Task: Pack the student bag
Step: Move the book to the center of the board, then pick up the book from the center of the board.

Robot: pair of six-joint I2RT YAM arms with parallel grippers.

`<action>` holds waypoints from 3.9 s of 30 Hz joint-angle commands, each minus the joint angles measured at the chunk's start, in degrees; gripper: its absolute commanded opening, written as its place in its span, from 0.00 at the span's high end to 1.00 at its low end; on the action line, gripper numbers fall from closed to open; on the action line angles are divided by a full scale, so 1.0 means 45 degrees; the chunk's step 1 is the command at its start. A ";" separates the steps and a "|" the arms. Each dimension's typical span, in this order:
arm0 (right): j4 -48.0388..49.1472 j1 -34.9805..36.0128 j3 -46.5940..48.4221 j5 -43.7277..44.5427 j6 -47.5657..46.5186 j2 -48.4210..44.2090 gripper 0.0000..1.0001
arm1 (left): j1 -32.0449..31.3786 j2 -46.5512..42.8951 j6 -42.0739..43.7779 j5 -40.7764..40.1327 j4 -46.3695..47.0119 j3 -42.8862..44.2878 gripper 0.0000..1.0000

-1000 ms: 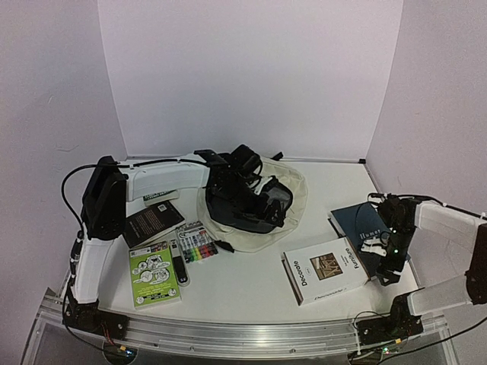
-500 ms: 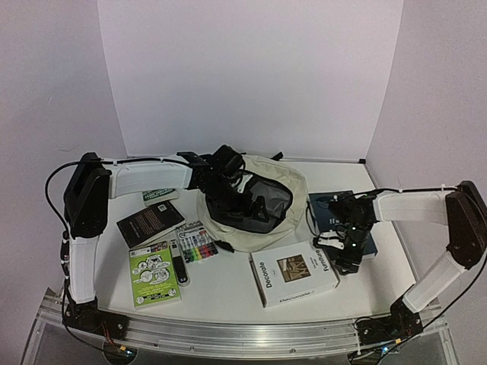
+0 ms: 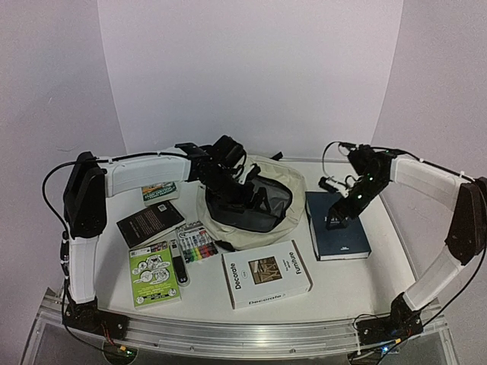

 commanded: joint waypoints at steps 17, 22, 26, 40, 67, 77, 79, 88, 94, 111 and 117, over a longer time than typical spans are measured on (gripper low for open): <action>-0.0651 -0.5536 0.1249 -0.2361 0.1481 0.4782 0.10 | -0.1371 0.4543 -0.2943 0.1174 0.1828 0.5826 0.00; -0.0584 -0.5476 0.0118 -0.3961 0.2081 0.4765 0.16 | -0.1485 0.5693 -0.3783 0.1238 0.1972 0.6474 0.01; -0.0493 -0.5258 -0.0646 -0.4529 0.2148 0.4432 0.20 | -0.1565 0.6069 -0.4343 0.1340 0.2635 0.6238 0.04; -0.0166 -0.5012 -0.0432 -0.5945 0.3564 0.4545 0.16 | -0.1646 0.7475 -0.4895 0.1733 0.2828 0.6963 0.11; 0.0753 -0.4135 0.0084 -0.8396 0.4756 0.2726 0.28 | -0.2332 0.4170 -0.2467 0.2253 0.4752 0.5813 0.37; 0.1133 -0.3409 -0.0015 -0.9503 0.4904 0.1989 0.36 | -0.2225 0.4010 -0.2870 0.2643 0.5370 0.5378 0.45; 0.1632 -0.3134 -0.0116 -0.9296 0.5180 0.1828 0.36 | -0.2212 0.3992 -0.2922 0.2696 0.5473 0.5397 0.50; 0.6620 -0.1832 -0.1006 -0.8323 0.8452 0.1168 0.37 | -0.2019 0.3638 -0.3150 0.2748 0.5640 0.5031 0.73; 0.6457 -0.2092 -0.0189 -0.7754 0.8968 0.1296 0.14 | -0.1683 0.2056 -0.2277 0.0278 0.4751 0.3723 0.94; -0.2945 -0.3689 0.6677 -0.6725 -0.0639 -0.0364 0.02 | -0.0716 -0.0719 0.5511 0.0987 -0.1535 0.3700 0.99; -0.6231 -0.3485 0.7710 -0.7082 -0.5105 -0.0406 0.02 | -0.0767 -0.0807 0.6115 0.2383 -0.2320 0.3536 0.99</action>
